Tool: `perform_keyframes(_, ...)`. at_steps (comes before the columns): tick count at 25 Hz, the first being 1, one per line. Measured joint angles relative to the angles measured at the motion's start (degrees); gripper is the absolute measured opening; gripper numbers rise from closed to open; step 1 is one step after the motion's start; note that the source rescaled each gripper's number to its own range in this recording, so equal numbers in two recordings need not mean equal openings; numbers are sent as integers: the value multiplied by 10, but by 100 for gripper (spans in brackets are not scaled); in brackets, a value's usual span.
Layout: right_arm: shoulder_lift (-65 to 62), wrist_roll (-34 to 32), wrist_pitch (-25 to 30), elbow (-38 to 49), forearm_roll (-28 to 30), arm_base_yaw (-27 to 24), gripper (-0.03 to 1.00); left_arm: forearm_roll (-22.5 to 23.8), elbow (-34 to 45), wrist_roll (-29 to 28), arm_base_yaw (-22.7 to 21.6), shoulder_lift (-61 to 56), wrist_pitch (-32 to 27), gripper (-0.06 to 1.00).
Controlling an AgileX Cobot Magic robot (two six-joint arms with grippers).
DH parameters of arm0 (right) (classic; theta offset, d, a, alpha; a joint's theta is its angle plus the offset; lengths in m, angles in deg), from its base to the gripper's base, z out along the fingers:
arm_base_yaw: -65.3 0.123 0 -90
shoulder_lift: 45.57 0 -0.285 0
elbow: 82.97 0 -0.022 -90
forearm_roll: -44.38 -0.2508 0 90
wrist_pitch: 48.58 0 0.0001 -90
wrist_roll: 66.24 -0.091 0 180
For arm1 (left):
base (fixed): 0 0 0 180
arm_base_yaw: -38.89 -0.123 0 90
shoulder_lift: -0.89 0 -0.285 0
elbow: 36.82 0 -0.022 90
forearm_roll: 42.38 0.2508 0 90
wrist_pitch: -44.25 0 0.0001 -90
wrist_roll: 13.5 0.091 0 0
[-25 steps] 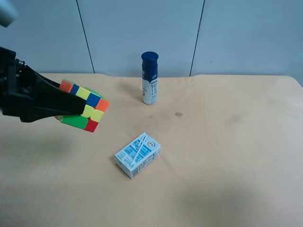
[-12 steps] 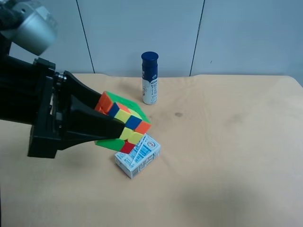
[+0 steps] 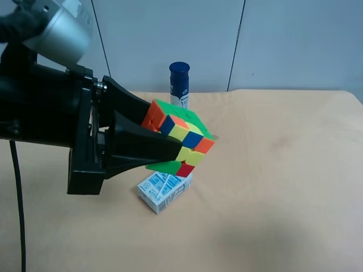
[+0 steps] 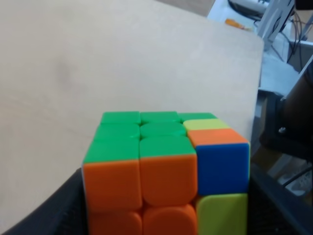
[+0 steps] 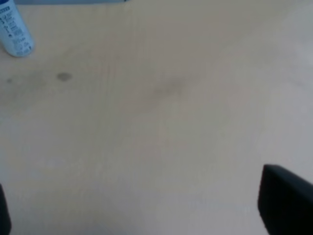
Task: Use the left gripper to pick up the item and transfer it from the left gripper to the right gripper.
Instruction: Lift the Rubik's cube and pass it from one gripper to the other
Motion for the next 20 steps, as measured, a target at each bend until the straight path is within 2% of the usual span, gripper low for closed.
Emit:
perform_keyframes(7, 0, 0, 0, 0, 0, 0, 100, -82, 0, 77, 0, 0, 0, 0)
perform_keyframes(16, 0, -1, 0, 0, -2, 0, 100, -132, 0, 140, 0, 0, 0, 0)
perform_keyframes(20, 21, -50, -16, -8, -40, 0, 100, -163, 0, 176, 0, 0, -5, 0)
